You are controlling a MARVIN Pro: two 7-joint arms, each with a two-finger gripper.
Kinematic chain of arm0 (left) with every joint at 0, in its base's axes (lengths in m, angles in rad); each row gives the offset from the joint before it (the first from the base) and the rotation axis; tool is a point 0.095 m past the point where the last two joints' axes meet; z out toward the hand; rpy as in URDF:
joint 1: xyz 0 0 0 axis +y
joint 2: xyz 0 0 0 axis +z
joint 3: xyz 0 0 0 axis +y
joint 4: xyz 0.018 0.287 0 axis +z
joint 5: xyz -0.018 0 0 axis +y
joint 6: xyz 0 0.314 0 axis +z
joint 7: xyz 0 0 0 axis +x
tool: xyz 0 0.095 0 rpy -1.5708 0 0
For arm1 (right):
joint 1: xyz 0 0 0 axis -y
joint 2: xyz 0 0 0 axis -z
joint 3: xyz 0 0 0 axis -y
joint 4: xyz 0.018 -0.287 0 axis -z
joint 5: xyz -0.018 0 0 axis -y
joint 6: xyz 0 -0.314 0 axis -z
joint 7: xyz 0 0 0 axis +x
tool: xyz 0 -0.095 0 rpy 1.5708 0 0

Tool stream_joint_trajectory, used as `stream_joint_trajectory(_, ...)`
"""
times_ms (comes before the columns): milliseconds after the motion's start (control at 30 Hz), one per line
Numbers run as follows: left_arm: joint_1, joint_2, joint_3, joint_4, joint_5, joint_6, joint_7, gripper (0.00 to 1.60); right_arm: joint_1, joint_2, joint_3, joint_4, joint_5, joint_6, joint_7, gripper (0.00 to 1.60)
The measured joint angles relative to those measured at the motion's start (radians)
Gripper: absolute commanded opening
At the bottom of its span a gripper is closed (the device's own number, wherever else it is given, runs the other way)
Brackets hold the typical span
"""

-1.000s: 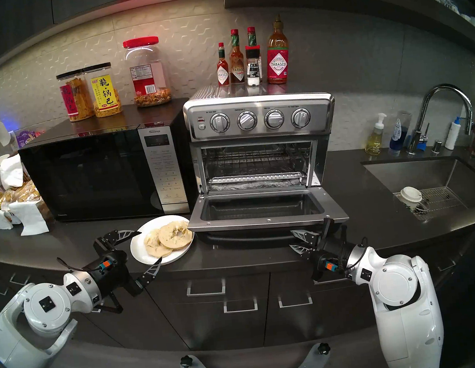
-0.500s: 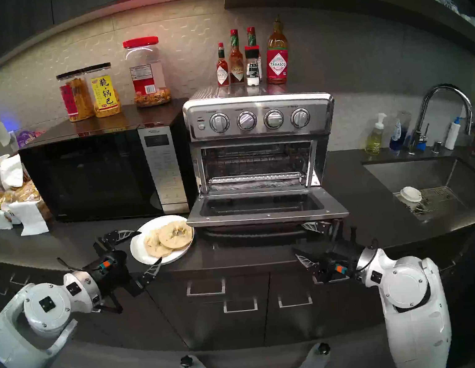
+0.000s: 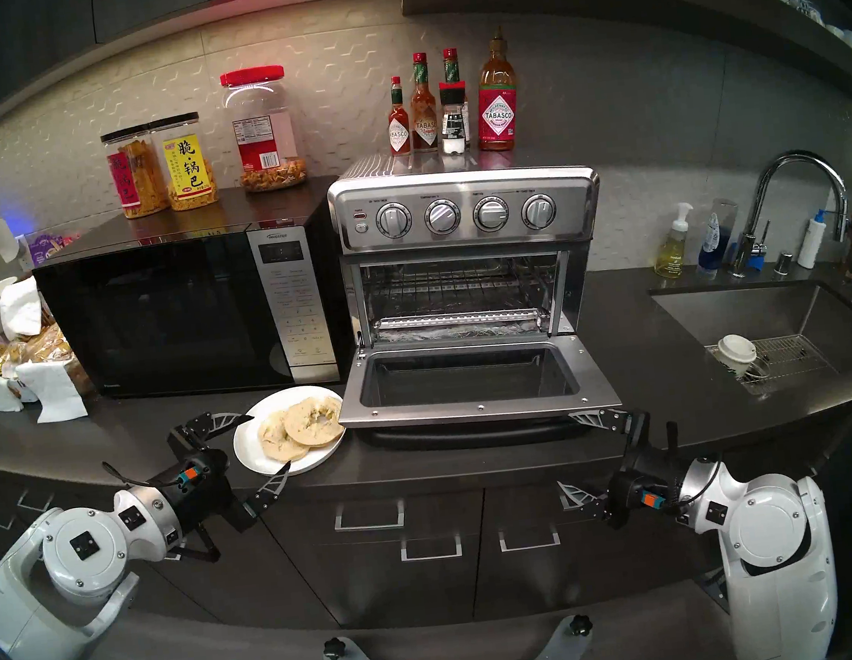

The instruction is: Open the oven and place the bagel inside on the rack

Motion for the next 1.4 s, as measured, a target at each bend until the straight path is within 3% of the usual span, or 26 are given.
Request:
stream_joint_trajectory(200, 0.0, 0.0, 0.0, 0.0, 0.0, 0.0, 0.0, 1.6, -0.068, 0.0, 0.076, -0.081, 0.142, -0.002, 0.04, 1.6)
stream_joint_trajectory(500, -0.001, 0.0, 0.0, 0.0, 0.0, 0.0, 0.0, 1.6, -0.124, -0.009, 0.119, -0.169, 0.299, 0.039, 0.087, 1.6)
stream_joint_trajectory(900, -0.001, 0.0, 0.0, 0.0, 0.0, 0.0, 0.0, 1.6, -0.04, 0.014, 0.077, -0.135, 0.338, 0.163, 0.129, 1.6)
stream_joint_trajectory(1167, -0.001, 0.0, 0.0, 0.0, 0.001, 0.0, 0.0, 1.6, -0.003, 0.024, 0.07, -0.141, 0.369, 0.191, 0.146, 1.6)
stream_joint_trajectory(1400, -0.001, -0.001, 0.0, 0.0, 0.001, 0.0, 0.0, 1.6, 0.029, 0.033, 0.101, -0.114, 0.4, 0.203, 0.143, 1.6)
